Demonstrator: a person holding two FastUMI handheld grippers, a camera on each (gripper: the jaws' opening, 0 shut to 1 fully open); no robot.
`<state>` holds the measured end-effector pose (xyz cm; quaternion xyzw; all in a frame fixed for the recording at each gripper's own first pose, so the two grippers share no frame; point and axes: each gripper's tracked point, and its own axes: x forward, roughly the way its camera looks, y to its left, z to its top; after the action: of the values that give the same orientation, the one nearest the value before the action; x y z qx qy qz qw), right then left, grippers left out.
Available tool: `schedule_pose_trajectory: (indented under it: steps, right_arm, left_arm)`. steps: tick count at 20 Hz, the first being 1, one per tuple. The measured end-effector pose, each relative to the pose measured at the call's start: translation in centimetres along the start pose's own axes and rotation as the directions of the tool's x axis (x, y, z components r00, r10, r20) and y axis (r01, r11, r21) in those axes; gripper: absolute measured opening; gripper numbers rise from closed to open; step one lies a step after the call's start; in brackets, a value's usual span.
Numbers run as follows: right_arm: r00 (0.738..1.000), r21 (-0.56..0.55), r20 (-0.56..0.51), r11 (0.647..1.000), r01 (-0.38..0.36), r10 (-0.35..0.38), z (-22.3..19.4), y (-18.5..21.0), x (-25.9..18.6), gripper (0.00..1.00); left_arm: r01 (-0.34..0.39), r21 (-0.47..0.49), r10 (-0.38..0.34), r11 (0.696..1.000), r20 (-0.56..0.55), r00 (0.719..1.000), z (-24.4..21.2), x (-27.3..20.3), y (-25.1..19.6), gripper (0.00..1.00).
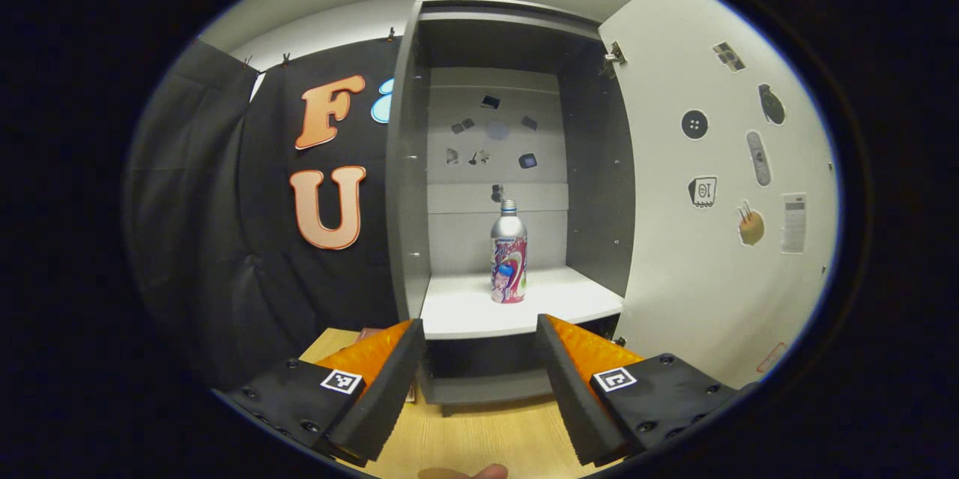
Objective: Open the cabinet door with the right hand, grasp the bottle in the cabinet with the left hand and place it on the coaster, then close the cabinet door with the right hand.
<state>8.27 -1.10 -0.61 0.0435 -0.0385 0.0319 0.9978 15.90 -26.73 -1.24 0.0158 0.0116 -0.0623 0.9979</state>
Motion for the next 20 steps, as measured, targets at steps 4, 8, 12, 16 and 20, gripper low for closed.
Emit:
schedule_pose_trajectory:
  steps: [4,8,12,16,20]
  right_arm:
    - [0.999,0.035,-0.026,0.999,0.037,-0.037,-1.0,1.3,4.7,0.41]
    - [0.997,0.029,-0.038,0.997,0.068,-0.067,-1.4,1.8,8.4,0.50]
    - [0.989,-0.001,-0.088,0.993,0.116,-0.115,-2.6,2.0,11.5,0.51]
    - [0.982,-0.023,-0.119,0.990,0.142,-0.144,-3.4,2.5,12.7,0.51]
    - [0.976,-0.033,-0.157,0.988,0.149,-0.153,-4.2,2.9,12.3,0.51]
  left_arm:
    - [0.018,-0.004,-0.018,1.000,0.011,1.000,1.1,9.0,-1.7,0.96]
    - [0.032,-0.018,-0.032,0.999,0.005,0.999,0.6,16.1,-2.1,0.96]
    - [0.056,-0.033,-0.056,0.998,-0.012,0.998,-0.3,20.6,-2.6,0.96]
    - [0.066,-0.015,-0.066,0.998,-0.006,0.998,-0.7,23.7,-3.2,0.98]
    - [0.050,0.026,-0.050,0.998,0.004,0.999,-0.6,25.4,-3.4,0.86]
